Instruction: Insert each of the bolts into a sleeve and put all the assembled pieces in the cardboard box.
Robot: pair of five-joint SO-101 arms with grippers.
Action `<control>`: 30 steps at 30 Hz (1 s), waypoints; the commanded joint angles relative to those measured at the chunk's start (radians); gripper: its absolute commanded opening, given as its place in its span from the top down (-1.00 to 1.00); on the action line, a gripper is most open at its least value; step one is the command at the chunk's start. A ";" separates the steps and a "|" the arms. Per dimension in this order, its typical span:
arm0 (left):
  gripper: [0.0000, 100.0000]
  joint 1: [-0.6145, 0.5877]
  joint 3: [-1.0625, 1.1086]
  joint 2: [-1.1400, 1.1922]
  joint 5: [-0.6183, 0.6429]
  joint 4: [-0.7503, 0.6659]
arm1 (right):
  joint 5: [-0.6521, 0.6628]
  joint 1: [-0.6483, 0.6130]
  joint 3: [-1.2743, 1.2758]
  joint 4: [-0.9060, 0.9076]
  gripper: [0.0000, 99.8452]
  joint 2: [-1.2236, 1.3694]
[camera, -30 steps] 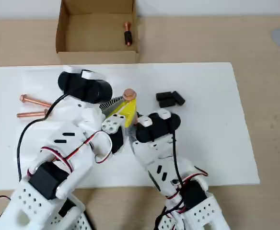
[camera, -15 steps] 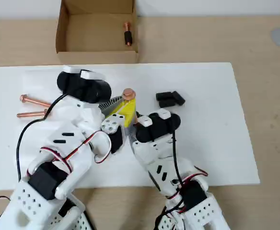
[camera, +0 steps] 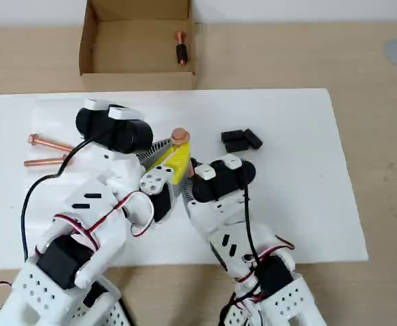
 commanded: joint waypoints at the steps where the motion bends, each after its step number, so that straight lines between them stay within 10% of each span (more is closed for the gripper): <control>1: 0.98 -0.012 -0.008 -0.018 -0.009 -0.029 | -0.002 -0.012 -0.050 -0.021 0.98 -0.104; 30: 0.98 -0.190 0.101 -0.016 -0.107 -0.347 | 0.054 -0.010 -0.007 -0.164 0.98 -0.117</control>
